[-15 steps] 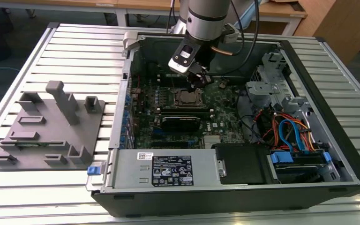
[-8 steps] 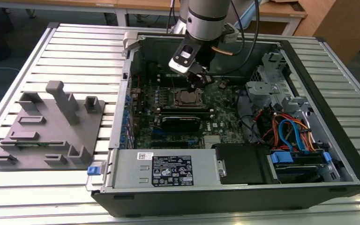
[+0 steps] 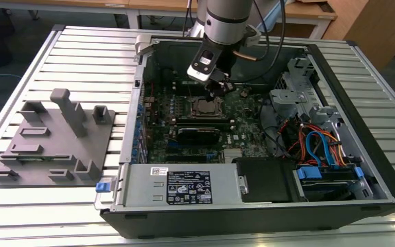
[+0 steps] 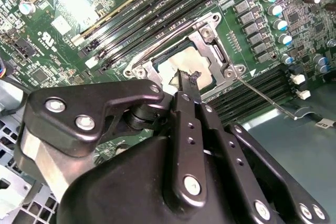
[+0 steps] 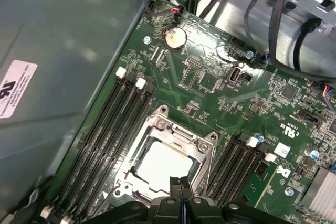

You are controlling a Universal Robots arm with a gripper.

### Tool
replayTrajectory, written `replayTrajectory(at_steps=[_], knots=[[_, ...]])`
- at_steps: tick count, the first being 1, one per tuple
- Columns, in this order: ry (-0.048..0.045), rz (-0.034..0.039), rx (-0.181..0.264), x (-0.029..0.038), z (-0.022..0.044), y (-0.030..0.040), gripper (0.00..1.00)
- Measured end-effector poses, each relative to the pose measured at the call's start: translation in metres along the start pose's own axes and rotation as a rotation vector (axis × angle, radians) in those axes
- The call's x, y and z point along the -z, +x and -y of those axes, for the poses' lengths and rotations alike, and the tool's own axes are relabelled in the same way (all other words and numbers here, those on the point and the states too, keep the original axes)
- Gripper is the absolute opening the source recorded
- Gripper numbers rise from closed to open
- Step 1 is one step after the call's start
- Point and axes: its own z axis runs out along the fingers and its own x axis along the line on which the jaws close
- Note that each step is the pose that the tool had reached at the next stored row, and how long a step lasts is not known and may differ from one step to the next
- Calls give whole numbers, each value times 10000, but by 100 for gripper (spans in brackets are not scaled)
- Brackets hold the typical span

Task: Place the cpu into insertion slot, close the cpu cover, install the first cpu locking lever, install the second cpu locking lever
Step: 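Install the first cpu locking lever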

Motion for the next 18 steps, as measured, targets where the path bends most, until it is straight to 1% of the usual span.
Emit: replayTrajectory(at_steps=[18], knots=[[9,13,756,0,0,0,11]])
